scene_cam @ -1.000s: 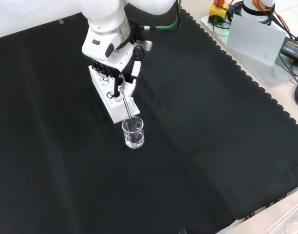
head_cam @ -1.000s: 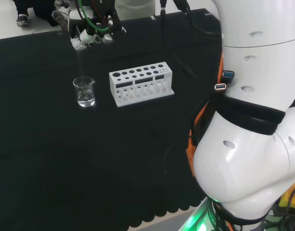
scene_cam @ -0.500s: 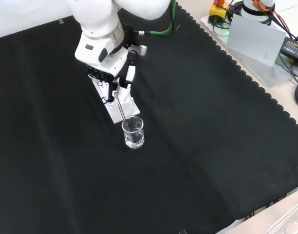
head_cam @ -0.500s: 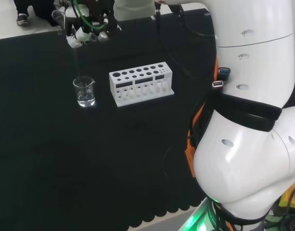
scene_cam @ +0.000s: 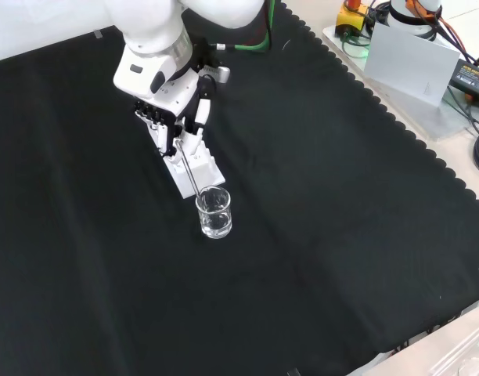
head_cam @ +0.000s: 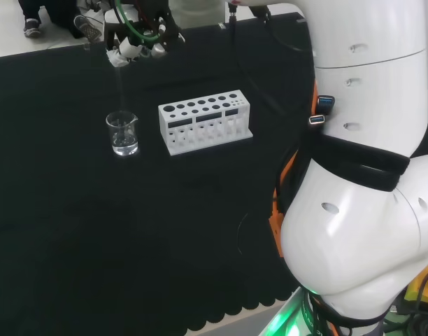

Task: Stir in the beaker to the left of the white test tube rack with the glass rod.

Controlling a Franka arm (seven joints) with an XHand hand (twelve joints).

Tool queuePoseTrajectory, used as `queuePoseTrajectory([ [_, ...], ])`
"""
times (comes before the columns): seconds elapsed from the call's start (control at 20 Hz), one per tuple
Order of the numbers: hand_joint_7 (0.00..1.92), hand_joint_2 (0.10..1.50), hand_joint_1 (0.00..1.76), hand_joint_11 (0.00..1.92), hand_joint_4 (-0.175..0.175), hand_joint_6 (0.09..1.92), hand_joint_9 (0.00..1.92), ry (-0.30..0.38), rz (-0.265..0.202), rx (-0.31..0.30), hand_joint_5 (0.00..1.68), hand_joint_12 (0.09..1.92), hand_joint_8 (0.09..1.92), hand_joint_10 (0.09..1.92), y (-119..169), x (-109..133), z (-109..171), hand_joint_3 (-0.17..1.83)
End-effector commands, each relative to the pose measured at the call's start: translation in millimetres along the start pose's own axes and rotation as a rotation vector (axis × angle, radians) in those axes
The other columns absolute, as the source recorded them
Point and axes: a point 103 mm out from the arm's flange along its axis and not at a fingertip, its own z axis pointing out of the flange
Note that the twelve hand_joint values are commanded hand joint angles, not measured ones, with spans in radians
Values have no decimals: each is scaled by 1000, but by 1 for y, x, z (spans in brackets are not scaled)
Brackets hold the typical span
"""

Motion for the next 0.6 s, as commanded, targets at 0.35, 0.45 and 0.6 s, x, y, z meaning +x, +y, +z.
queuePoseTrajectory([
  [0.35,1725,1100,1202,1785,-175,685,1865,-20,-24,15,1205,883,526,463,-25,40,6,-175],
  [0.45,1725,1100,1202,1785,-175,685,1865,-18,-33,14,1205,883,526,462,-21,45,6,-175],
  [0.6,1725,1100,1202,1785,-175,686,1865,-12,-40,15,1205,883,526,462,-14,47,8,-175],
])
